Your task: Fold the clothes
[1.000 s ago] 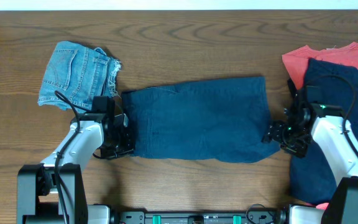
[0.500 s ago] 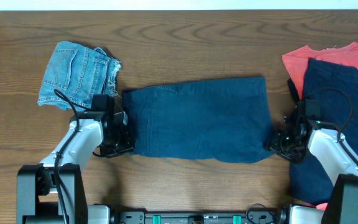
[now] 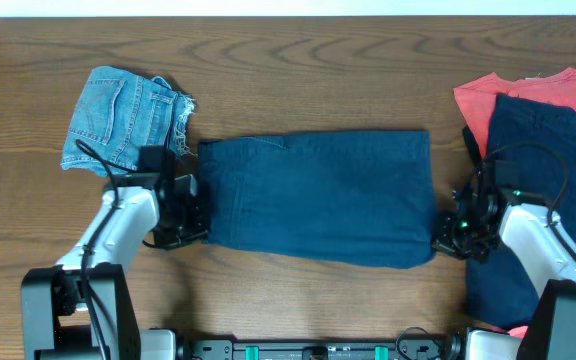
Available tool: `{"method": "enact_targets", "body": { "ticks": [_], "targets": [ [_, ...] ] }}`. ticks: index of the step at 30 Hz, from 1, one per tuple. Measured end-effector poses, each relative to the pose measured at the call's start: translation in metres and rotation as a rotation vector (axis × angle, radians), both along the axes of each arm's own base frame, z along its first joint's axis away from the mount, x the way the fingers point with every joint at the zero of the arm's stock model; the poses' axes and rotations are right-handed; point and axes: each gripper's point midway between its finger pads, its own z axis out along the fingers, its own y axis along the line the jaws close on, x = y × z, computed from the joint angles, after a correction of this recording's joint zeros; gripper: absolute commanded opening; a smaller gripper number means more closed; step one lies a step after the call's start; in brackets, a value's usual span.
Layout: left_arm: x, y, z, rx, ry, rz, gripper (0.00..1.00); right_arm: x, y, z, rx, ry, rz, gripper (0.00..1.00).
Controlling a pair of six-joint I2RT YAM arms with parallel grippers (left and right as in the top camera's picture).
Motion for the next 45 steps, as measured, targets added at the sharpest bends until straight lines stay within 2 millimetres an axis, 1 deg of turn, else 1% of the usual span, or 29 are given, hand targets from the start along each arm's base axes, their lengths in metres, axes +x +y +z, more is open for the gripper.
{"method": "enact_targets", "body": {
  "ticks": [2, 5, 6, 7, 8, 9, 10, 14, 16, 18, 20, 23, 25, 26, 27, 29, 32, 33, 35, 36, 38, 40, 43, 44, 45],
  "targets": [
    [0.002, 0.005, 0.005, -0.006, 0.002, 0.02, 0.06, 0.003, -0.001, 0.007, -0.004, 0.004, 0.001, 0.01],
    [0.004, 0.008, 0.012, -0.026, -0.001, 0.046, 0.06, 0.007, -0.001, 0.014, -0.003, 0.002, 0.001, 0.02],
    [0.005, 0.008, 0.013, -0.027, -0.002, 0.048, 0.08, 0.006, -0.001, 0.014, -0.002, 0.004, 0.001, 0.13],
    [0.005, 0.009, 0.013, -0.03, -0.004, 0.051, 0.17, 0.005, -0.001, 0.014, -0.001, 0.01, -0.003, 0.3],
    [0.004, 0.009, 0.014, -0.026, -0.002, 0.046, 0.29, 0.003, -0.004, 0.014, -0.017, 0.019, -0.008, 0.39],
    [0.002, 0.012, 0.014, -0.015, 0.009, 0.047, 0.4, 0.002, -0.007, 0.013, -0.034, 0.024, -0.006, 0.41],
    [0.0, 0.014, 0.014, -0.011, 0.018, 0.047, 0.44, 0.002, -0.01, 0.013, -0.046, 0.027, -0.009, 0.41],
    [-0.017, 0.013, 0.022, -0.029, 0.1, 0.054, 0.49, 0.002, -0.013, 0.013, -0.059, 0.026, -0.008, 0.42],
    [-0.016, 0.011, 0.033, -0.039, 0.109, 0.051, 0.5, 0.009, -0.012, 0.018, -0.049, 0.003, 0.003, 0.4],
    [-0.004, 0.012, 0.046, -0.042, 0.076, 0.05, 0.49, 0.024, -0.007, 0.028, -0.018, -0.051, 0.023, 0.36],
    [0.014, 0.013, 0.061, -0.042, 0.007, 0.046, 0.48, 0.045, -0.001, 0.043, 0.024, -0.13, 0.047, 0.23],
    [0.049, 0.012, 0.081, -0.044, -0.144, 0.034, 0.32, 0.082, 0.012, 0.068, 0.101, -0.284, 0.085, 0.05],
    [0.072, 0.006, 0.089, -0.055, -0.249, 0.004, 0.19, 0.099, 0.026, 0.079, 0.147, -0.364, 0.11, 0.03],
    [0.081, 0.002, 0.092, -0.059, -0.289, -0.015, 0.14, 0.103, 0.033, 0.082, 0.164, -0.387, 0.123, 0.03],
    [0.087, -0.004, 0.093, -0.067, -0.317, -0.032, 0.1, 0.108, 0.042, 0.086, 0.182, -0.412, 0.146, 0.03],
    [0.098, -0.02, 0.096, -0.08, -0.379, -0.091, 0.06, 0.116, 0.069, 0.092, 0.214, -0.464, 0.22, 0.04],
    [0.101, -0.042, 0.092, -0.1, -0.398, -0.151, 0.06, 0.116, 0.108, 0.095, 0.261, -0.497, 0.326, 0.05],
    [0.1, -0.05, 0.086, -0.108, -0.387, -0.174, 0.06, 0.116, 0.121, 0.093, 0.273, -0.498, 0.36, 0.06],
    [0.097, -0.064, 0.072, -0.121, -0.355, -0.215, 0.06, 0.111, 0.145, 0.081, 0.289, -0.472, 0.416, 0.07],
    [0.096, -0.069, 0.066, -0.124, -0.339, -0.232, 0.06, 0.11, 0.152, 0.074, 0.283, -0.458, 0.434, 0.07],
    [0.093, -0.08, 0.05, -0.13, -0.301, -0.279, 0.06, 0.108, 0.165, 0.052, 0.263, -0.414, 0.466, 0.04],
    [0.089, -0.087, 0.033, -0.131, -0.26, -0.31, 0.06, 0.106, 0.168, 0.027, 0.229, -0.363, 0.476, 0.01],
    [0.083, -0.087, 0.008, -0.113, -0.189, -0.332, 0.06, 0.102, 0.156, -0.008, 0.157, -0.273, 0.445, 0.01],
    [0.081, -0.084, 0.0, -0.097, -0.165, -0.33, 0.06, 0.1, 0.15, -0.017, 0.134, -0.24, 0.425, 0.01],
    [0.079, -0.08, -0.009, -0.076, -0.14, -0.326, 0.06, 0.101, 0.146, -0.018, 0.136, -0.225, 0.395, 0.01]
  ]
}}
